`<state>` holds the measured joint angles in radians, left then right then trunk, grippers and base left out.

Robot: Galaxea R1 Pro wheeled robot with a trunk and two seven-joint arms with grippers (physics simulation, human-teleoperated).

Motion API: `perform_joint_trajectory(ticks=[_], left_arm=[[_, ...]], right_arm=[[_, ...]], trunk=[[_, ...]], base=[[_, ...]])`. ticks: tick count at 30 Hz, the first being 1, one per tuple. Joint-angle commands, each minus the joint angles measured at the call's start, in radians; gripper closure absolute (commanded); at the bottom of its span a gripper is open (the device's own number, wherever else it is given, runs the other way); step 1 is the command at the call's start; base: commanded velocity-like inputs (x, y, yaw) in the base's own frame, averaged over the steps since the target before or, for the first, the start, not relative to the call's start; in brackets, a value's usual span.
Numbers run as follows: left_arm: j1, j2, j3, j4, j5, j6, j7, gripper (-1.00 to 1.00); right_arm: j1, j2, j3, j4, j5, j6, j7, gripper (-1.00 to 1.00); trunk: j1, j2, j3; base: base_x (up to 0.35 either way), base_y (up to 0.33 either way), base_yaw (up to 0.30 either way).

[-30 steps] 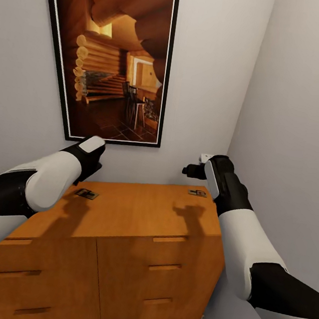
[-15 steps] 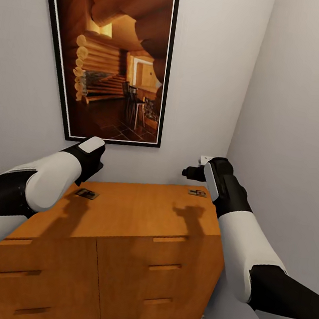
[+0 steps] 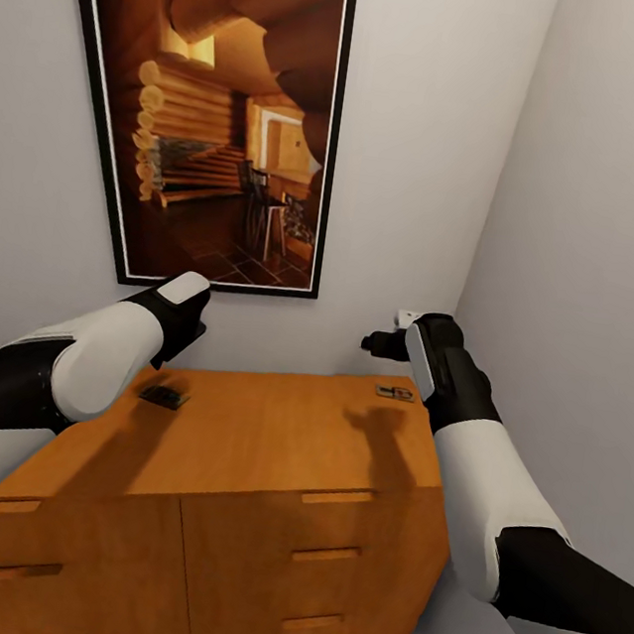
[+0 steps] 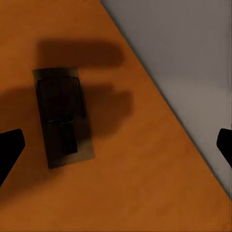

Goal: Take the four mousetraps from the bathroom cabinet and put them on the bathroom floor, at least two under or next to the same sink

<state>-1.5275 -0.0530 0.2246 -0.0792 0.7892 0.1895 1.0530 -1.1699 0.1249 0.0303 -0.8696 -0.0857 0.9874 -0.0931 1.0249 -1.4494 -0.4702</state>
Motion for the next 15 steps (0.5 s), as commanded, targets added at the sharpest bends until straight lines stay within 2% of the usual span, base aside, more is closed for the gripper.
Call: perform_joint_trajectory(ticks=[1, 8, 9, 10, 12, 14, 15], left_arm=[[0.000, 0.000, 0.007, -0.002, -0.009, 0.010, 0.005, -1.00], [0.000, 0.001, 0.008, -0.002, -0.012, 0.010, 0.005, -1.00], [0.000, 0.002, 0.008, -0.002, -0.013, 0.010, 0.006, -1.00], [0.000, 0.002, 0.008, -0.001, -0.013, 0.010, 0.009, -1.00], [0.000, 0.002, 0.007, -0.001, -0.013, 0.010, 0.011, -1.00], [0.000, 0.002, 0.007, 0.000, -0.012, 0.010, 0.014, -1.00], [0.000, 0.003, 0.007, 0.000, -0.012, 0.011, 0.015, -1.00]], right_arm=[[0.000, 0.000, 0.002, -0.002, -0.009, 0.004, -0.006, -1.00], [0.005, -0.010, -0.001, -0.011, -0.009, 0.011, 0.250, -1.00], [0.005, -0.014, -0.002, -0.011, -0.010, 0.012, 0.346, -1.00], [0.006, -0.041, -0.003, -0.005, -0.010, 0.016, 0.576, -1.00], [0.008, -0.066, -0.001, -0.002, -0.011, 0.019, 0.707, -1.00], [0.032, -0.132, 0.005, 0.007, -0.011, 0.022, 0.986, -1.00], [0.042, -0.149, 0.011, 0.010, -0.011, 0.023, 1.055, -1.00]], trunk=[[0.000, -0.001, -0.001], [0.000, -0.001, -0.001], [0.000, -0.001, -0.001], [0.000, -0.001, -0.001], [0.000, -0.001, -0.001], [0.000, -0.001, -0.001], [0.000, -0.001, -0.001]], base=[[0.056, 0.000, 0.000], [0.011, 0.000, 0.000], [0.003, 0.000, 0.000], [0.001, 0.000, 0.000], [0.001, 0.000, 0.000], [0.000, 0.000, 0.000], [0.000, 0.000, 0.000]])
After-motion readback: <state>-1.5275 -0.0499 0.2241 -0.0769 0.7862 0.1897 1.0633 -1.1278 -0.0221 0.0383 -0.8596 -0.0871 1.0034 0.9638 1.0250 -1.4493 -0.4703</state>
